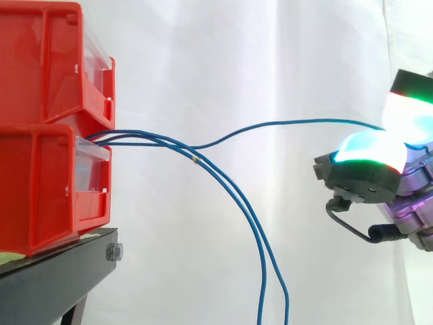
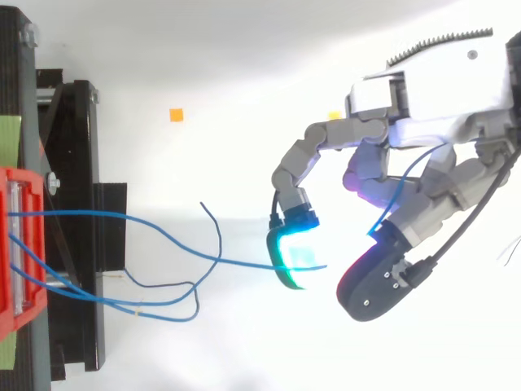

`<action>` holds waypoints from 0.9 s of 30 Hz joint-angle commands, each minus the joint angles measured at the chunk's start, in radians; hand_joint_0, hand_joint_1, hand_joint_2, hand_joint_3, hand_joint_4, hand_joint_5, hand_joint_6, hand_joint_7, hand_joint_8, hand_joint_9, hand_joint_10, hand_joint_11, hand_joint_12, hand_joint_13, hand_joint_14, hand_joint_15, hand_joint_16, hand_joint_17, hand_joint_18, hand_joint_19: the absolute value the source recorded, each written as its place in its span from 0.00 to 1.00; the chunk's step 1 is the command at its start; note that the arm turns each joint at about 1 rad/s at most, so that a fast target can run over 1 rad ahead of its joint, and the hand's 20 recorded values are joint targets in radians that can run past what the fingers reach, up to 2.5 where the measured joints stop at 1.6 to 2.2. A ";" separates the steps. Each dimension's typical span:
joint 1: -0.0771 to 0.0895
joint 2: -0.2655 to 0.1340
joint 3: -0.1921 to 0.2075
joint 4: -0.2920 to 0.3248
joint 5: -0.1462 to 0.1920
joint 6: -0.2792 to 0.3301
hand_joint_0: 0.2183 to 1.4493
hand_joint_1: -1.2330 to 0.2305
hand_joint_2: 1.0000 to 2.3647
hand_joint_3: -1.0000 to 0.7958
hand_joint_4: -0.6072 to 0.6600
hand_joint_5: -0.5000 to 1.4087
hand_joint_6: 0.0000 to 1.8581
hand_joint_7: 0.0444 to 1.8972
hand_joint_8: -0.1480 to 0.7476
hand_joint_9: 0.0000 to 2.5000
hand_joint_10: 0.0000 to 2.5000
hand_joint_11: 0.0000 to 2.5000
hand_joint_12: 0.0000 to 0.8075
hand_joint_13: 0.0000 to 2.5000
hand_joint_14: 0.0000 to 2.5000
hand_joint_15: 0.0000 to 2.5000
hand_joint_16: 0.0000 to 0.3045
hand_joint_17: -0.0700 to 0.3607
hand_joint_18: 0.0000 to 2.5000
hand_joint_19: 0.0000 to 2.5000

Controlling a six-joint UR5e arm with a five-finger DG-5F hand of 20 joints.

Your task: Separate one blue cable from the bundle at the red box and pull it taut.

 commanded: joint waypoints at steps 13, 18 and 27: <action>0.017 0.006 -0.045 0.135 0.016 -0.102 0.34 0.25 0.01 0.50 0.34 0.25 0.48 0.54 0.38 0.64 0.68 0.59 0.32 0.36 1.00 0.37 0.12 0.35 0.52 0.84; 0.018 0.006 -0.079 0.158 0.016 -0.140 0.34 0.25 0.01 0.51 0.34 0.25 0.48 0.54 0.38 0.64 0.68 0.59 0.32 0.36 1.00 0.37 0.12 0.35 0.52 0.84; 0.018 0.006 -0.082 0.175 0.016 -0.151 0.34 0.24 0.01 0.51 0.34 0.25 0.48 0.54 0.38 0.64 0.68 0.59 0.32 0.36 1.00 0.37 0.12 0.35 0.52 0.83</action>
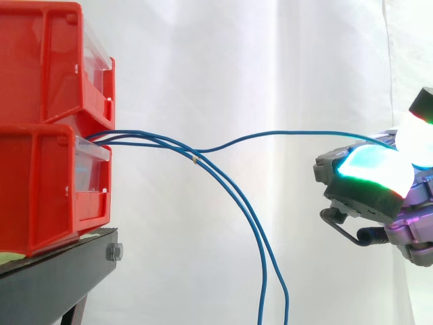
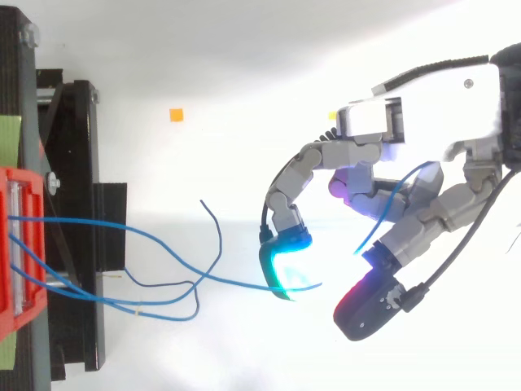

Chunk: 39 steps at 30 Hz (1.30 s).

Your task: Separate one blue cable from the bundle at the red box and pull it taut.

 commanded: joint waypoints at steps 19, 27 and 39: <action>0.000 0.001 0.000 0.003 0.000 -0.003 0.34 0.24 0.01 0.51 0.34 0.25 0.48 0.54 0.39 0.64 0.67 0.58 0.32 0.36 1.00 0.36 0.12 0.35 0.52 0.82; 0.000 -0.002 0.000 0.003 0.000 -0.003 0.35 0.23 0.01 0.52 0.34 0.26 0.47 0.55 0.40 0.65 0.64 0.60 0.33 0.37 1.00 0.36 0.12 0.35 0.52 0.81; 0.000 0.001 0.000 0.003 0.000 -0.003 0.35 0.23 0.01 0.52 0.34 0.26 0.47 0.54 0.41 0.67 0.61 0.61 0.34 0.37 1.00 0.36 0.12 0.36 0.53 0.79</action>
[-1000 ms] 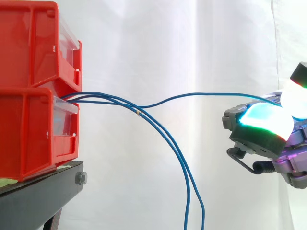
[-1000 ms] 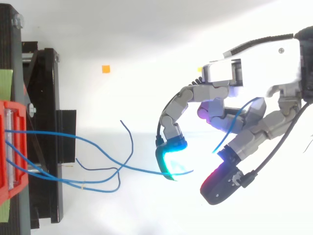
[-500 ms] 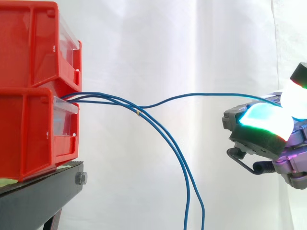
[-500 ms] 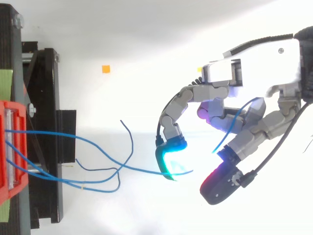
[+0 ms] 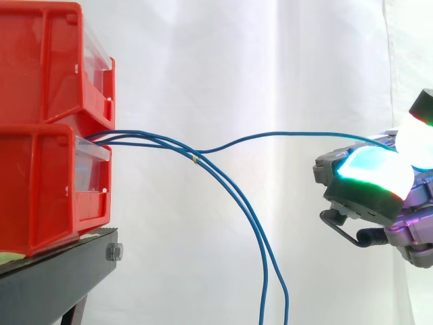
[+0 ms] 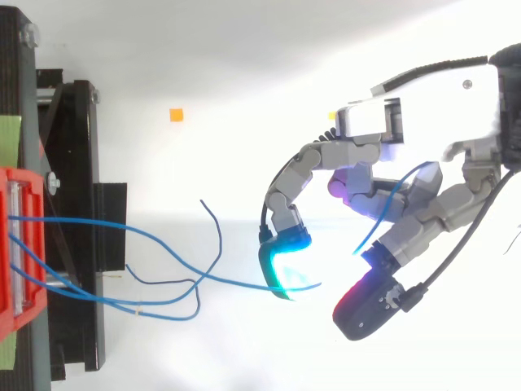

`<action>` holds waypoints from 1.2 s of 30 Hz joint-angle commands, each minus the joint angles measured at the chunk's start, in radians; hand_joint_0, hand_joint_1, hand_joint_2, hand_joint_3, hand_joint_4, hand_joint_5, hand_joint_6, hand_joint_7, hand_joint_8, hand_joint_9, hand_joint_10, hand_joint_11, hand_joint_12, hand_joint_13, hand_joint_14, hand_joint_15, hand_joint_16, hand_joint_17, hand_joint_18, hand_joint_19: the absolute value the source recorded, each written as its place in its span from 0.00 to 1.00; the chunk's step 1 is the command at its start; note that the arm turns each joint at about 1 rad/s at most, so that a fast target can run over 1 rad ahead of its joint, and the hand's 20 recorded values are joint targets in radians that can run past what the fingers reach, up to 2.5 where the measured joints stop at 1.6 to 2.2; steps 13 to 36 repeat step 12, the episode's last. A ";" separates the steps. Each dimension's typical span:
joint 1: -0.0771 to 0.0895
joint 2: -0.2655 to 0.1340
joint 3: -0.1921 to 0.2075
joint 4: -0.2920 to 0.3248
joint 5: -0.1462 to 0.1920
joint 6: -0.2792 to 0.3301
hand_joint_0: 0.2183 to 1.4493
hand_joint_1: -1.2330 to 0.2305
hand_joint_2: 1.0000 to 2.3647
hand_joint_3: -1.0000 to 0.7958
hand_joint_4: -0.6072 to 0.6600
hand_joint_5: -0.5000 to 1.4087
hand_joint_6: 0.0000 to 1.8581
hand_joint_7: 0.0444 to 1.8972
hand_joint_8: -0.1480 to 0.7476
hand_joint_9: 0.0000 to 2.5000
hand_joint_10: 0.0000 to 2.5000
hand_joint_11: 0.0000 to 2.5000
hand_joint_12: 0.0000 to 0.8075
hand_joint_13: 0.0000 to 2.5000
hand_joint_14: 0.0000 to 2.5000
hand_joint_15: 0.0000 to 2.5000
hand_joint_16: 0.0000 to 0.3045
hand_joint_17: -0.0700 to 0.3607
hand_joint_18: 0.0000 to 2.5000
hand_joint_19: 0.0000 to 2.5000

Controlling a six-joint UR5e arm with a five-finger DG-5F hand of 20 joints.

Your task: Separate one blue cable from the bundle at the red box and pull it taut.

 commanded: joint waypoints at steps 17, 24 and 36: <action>0.000 -0.001 0.001 0.000 0.000 0.000 0.35 0.23 0.01 0.52 0.34 0.26 0.47 0.54 0.40 0.67 0.60 0.62 0.34 0.38 1.00 0.35 0.12 0.36 0.55 0.81; 0.000 -0.001 0.001 0.000 0.000 0.000 0.35 0.23 0.01 0.52 0.34 0.26 0.47 0.54 0.40 0.67 0.60 0.62 0.34 0.38 1.00 0.35 0.12 0.36 0.55 0.81; 0.000 -0.001 0.001 0.000 0.000 0.000 0.35 0.23 0.01 0.52 0.34 0.26 0.47 0.54 0.40 0.67 0.60 0.62 0.34 0.38 1.00 0.35 0.12 0.36 0.55 0.81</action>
